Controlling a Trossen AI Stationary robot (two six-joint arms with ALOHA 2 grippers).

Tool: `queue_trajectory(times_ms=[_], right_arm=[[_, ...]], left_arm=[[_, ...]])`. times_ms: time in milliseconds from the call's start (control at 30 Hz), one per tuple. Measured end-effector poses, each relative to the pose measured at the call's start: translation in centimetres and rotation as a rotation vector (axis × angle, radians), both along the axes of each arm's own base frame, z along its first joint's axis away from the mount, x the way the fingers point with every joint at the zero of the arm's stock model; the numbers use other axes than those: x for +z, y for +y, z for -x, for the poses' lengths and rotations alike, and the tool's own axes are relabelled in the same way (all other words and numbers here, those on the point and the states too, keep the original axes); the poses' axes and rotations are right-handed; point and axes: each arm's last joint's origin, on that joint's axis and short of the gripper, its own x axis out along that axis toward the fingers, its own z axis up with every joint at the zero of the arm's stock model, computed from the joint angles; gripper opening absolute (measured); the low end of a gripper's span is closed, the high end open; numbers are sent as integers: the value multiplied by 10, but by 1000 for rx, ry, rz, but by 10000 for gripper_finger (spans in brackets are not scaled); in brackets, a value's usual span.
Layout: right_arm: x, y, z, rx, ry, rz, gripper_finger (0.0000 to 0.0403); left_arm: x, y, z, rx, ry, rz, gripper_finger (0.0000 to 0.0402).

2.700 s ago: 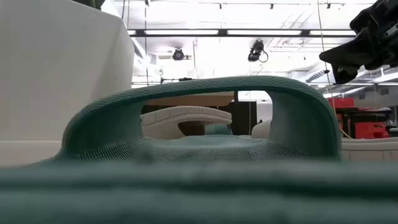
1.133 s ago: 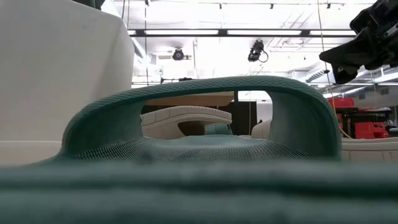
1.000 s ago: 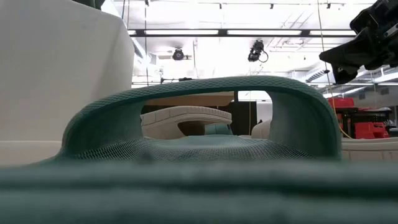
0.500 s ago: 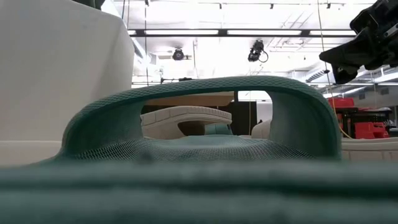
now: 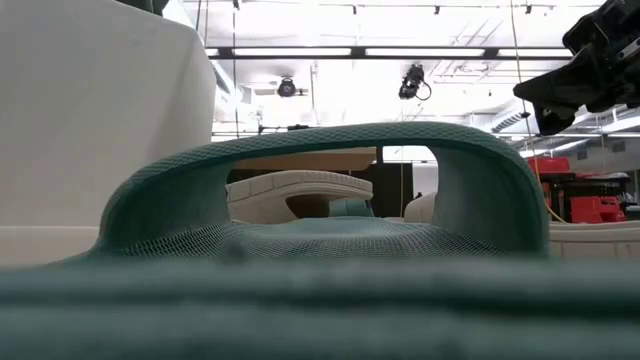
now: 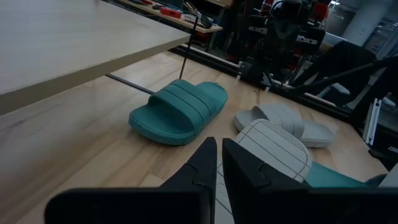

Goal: Pick and place slides into the shelf

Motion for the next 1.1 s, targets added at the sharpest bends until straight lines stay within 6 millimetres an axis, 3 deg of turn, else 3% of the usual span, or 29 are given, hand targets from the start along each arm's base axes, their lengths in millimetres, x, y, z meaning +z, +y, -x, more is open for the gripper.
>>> queue_trajectory(times_ms=[1100], right_arm=[[0, 0, 0, 0, 1, 0, 18]], left_arm=[[0, 0, 0, 0, 0, 0, 31]])
